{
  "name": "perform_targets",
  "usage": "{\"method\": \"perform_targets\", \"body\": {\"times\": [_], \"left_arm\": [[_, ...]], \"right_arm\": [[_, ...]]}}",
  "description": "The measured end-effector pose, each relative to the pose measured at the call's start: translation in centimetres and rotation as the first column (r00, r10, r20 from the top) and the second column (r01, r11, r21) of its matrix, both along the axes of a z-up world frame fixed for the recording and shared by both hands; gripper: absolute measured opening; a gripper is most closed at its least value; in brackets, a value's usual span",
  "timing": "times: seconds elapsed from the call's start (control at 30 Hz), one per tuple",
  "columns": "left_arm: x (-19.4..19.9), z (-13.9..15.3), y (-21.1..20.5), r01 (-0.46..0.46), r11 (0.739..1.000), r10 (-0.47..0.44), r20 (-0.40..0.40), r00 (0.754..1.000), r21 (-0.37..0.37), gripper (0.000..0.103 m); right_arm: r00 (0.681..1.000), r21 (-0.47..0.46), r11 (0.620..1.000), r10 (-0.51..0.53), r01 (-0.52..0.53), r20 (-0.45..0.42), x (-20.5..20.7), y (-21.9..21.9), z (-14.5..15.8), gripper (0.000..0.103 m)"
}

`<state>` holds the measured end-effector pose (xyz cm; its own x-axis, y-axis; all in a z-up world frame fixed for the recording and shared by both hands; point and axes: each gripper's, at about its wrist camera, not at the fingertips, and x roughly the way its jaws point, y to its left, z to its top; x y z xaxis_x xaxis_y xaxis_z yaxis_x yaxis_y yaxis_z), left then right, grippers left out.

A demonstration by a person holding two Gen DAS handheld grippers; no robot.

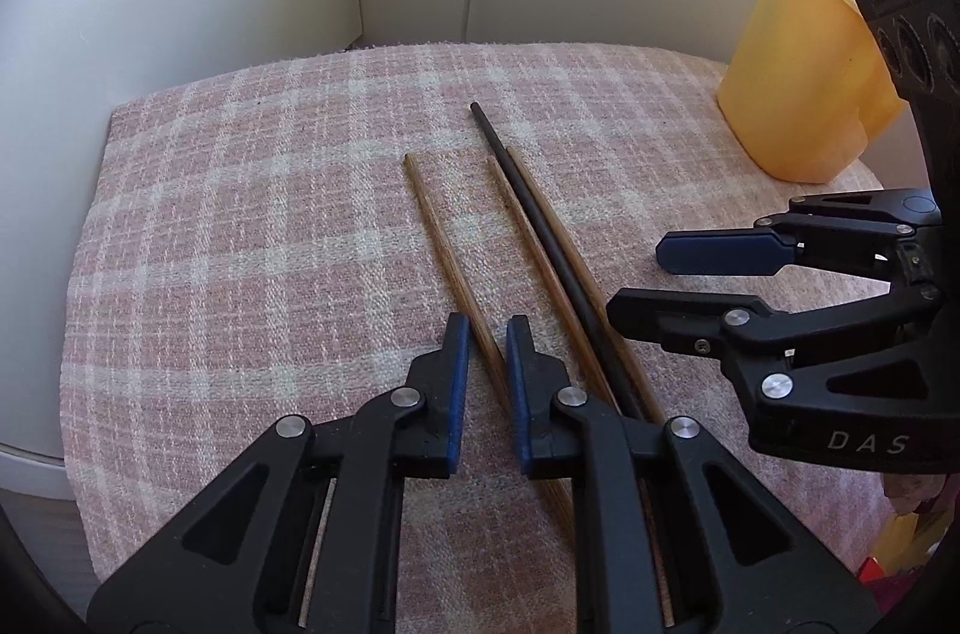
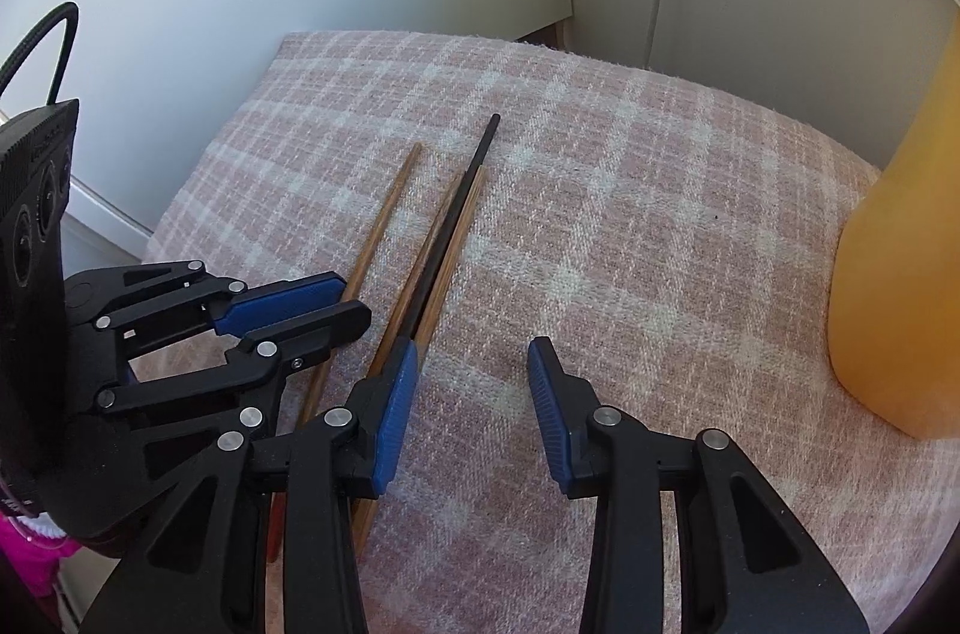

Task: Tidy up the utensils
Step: 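Close the left gripper on a wooden chopstick while the right gripper closes on another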

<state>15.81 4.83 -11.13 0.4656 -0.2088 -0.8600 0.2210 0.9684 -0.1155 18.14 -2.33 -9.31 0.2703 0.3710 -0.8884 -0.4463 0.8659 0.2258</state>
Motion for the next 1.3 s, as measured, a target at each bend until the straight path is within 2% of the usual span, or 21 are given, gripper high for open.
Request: {"method": "perform_targets", "body": {"times": [0.27,0.37,0.47,0.57,0.63,0.83,1.1,1.3], "left_arm": [[-1.1,0.2,2.4,-0.008,1.0,0.008,-0.001,1.0,0.015,0.01],[-1.6,0.5,3.2,-0.011,1.0,0.011,-0.003,1.0,0.018,0.01],[-2.0,0.7,3.7,-0.007,1.0,0.007,-0.003,1.0,0.024,0.01],[-2.1,0.8,3.9,-0.005,1.0,0.005,-0.007,1.0,0.027,0.01],[-1.9,0.7,3.7,-0.004,1.0,0.004,-0.008,1.0,0.026,0.01],[-1.6,0.8,3.6,-0.007,1.0,0.007,-0.008,1.0,0.014,0.01],[-1.7,0.8,3.9,-0.011,1.0,0.011,-0.015,1.0,0.003,0.01],[-1.7,0.8,3.7,-0.007,1.0,0.007,-0.015,1.0,0.015,0.01]], "right_arm": [[1.0,-0.02,1.0,0.024,-0.024,0.0,0.3,1.4,-0.2,0.029],[0.999,-0.047,0.998,0.036,-0.036,0.005,0.3,1.6,0.0,0.022],[0.999,-0.075,0.996,0.04,-0.039,0.01,0.5,1.2,0.1,0.022],[1.0,-0.114,0.993,0.023,-0.022,0.006,0.9,1.0,0.0,0.015],[0.999,-0.081,0.997,0.016,-0.019,-0.036,1.1,0.8,-0.3,0.015],[0.997,0.025,1.0,0.006,-0.005,-0.078,0.9,0.5,0.1,0.015],[0.997,-0.038,0.999,0.024,-0.027,-0.078,1.0,1.3,-0.7,0.015],[0.997,-0.048,0.998,0.025,-0.029,-0.079,1.1,1.0,-0.5,0.015]]}}
